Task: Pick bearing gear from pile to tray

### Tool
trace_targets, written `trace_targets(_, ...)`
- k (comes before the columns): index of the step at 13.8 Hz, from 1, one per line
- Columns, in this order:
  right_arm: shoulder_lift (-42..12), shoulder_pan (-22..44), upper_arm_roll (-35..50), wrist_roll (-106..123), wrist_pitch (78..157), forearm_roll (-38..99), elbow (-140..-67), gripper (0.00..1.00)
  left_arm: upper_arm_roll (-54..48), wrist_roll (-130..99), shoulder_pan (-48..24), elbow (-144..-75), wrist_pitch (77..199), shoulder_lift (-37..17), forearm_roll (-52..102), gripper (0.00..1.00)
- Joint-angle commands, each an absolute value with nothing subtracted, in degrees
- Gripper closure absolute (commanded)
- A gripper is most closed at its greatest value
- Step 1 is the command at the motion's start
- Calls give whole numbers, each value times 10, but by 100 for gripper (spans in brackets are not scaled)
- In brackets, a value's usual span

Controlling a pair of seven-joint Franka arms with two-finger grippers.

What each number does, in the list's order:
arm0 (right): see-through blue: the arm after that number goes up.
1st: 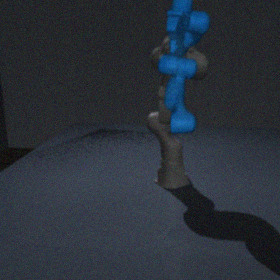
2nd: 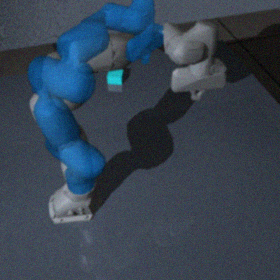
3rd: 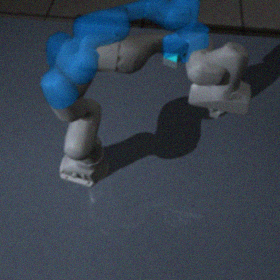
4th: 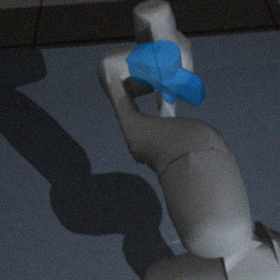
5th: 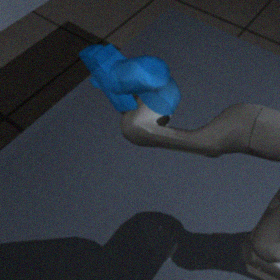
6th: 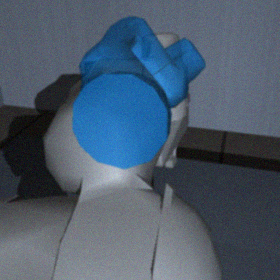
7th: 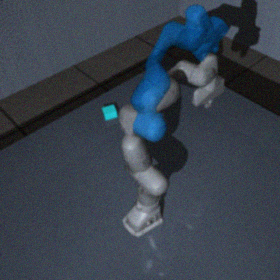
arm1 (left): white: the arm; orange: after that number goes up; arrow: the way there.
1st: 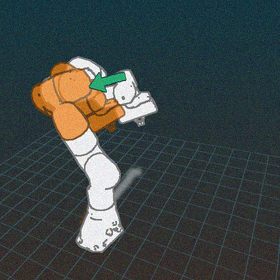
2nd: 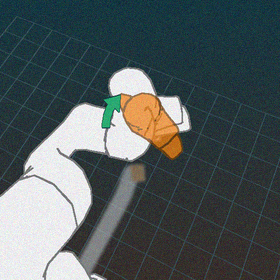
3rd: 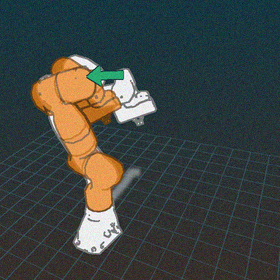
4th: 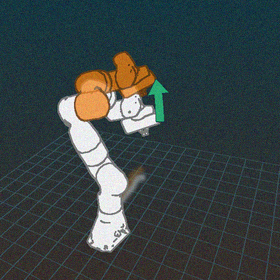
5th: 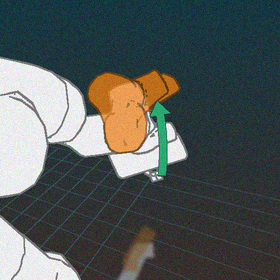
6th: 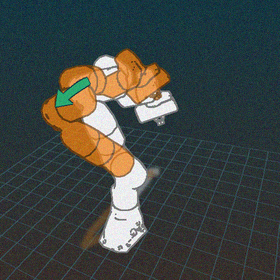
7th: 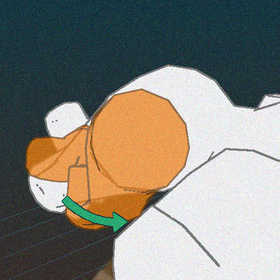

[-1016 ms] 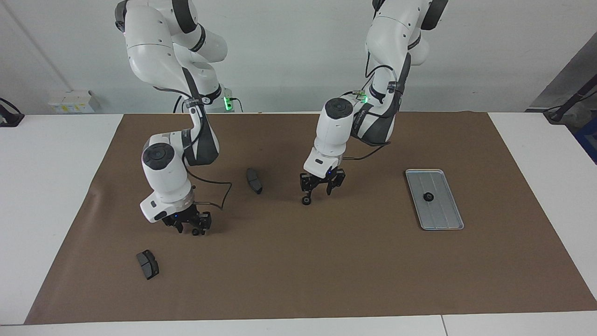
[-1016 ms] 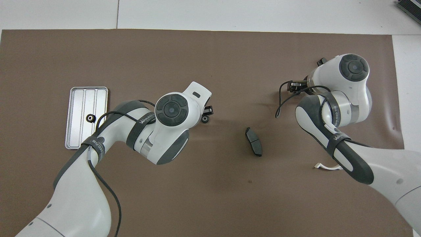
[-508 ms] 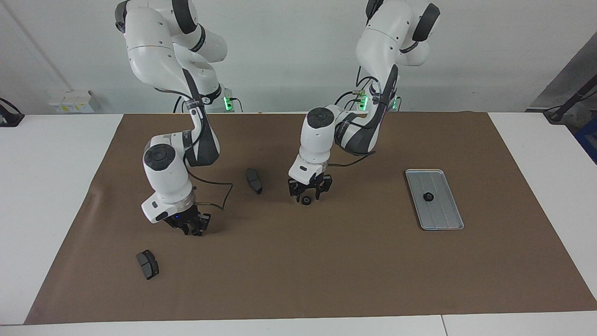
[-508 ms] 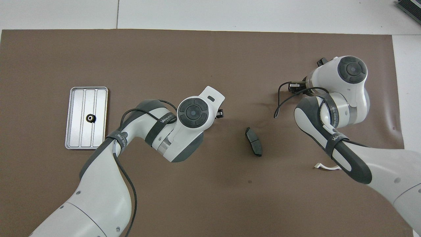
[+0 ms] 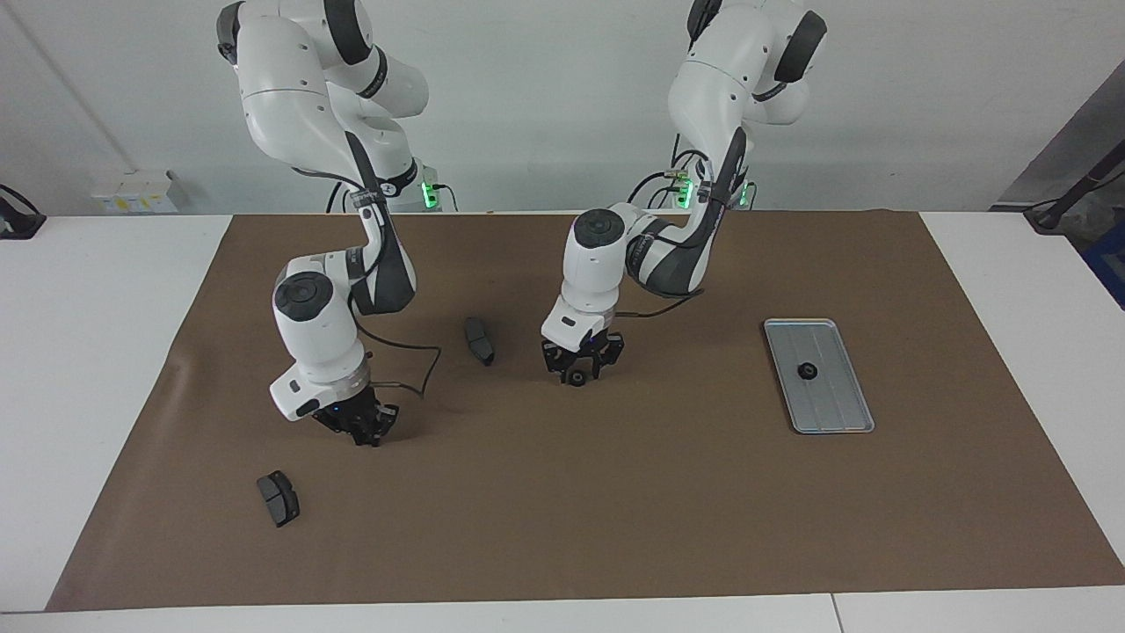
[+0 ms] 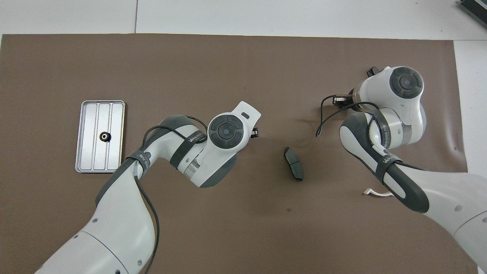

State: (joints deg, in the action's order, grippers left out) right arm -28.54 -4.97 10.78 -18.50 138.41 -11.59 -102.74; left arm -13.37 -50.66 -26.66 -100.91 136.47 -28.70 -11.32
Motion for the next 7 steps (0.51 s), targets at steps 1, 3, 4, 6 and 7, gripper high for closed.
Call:
trace_targets(1, -274, -55, 116, -177, 1392, -116, -1035, 100, -125, -519, -281, -1003, 1362, -293, -128, 47)
trace_targets(3, -256, -51, 117, -179, 1390, -115, -1038, 100, -125, -519, -282, -1005, 1362, -293, -128, 49)
trace_targets(4, -248, -50, 124, -187, 1387, -115, -1040, 100, -125, -519, -282, -1005, 1362, -293, -128, 50)
trace_targets(6, -239, -50, 139, -205, 1377, -115, -1041, 100, -125, -519, -282, -1007, 1362, -293, -128, 57)
trace_targets(7, -235, -47, 146, -207, 1377, -116, -1048, 100, -125, -519, -282, -1007, 1361, -293, -128, 61)
